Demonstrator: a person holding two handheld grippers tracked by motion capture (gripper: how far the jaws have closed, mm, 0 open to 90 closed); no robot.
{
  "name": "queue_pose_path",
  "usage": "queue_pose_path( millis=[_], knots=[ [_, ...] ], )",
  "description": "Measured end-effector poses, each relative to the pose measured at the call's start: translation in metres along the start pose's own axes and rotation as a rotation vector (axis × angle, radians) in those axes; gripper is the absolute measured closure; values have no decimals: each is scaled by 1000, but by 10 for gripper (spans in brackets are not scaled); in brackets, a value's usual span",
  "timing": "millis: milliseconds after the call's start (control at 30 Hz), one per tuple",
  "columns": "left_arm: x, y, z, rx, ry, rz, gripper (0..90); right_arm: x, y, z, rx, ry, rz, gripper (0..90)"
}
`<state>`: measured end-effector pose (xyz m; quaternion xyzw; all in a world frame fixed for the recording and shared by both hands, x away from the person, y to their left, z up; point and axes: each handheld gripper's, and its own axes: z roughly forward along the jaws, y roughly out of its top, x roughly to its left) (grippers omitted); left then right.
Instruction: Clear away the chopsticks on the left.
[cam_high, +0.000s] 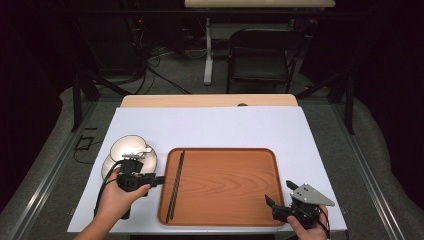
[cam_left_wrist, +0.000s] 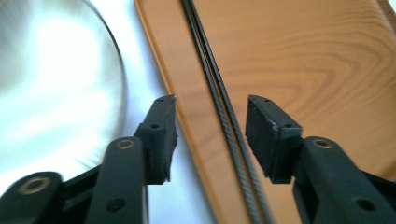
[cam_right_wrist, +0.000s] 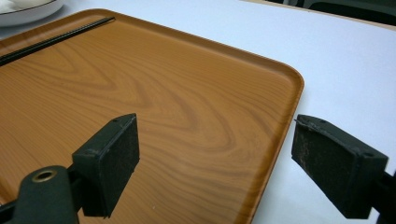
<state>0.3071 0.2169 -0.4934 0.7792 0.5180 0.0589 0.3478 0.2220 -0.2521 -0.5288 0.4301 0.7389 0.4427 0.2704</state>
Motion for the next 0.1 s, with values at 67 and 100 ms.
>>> queue_pose_path(
  millis=[67, 100],
  knots=[
    [1, -3, -5, -65, 51, 92, 464, 0, 0, 0, 1, 1, 2, 148],
    [1, -4, -7, -86, 83, 134, 457, 0, 0, 0, 1, 1, 2, 148]
  ],
)
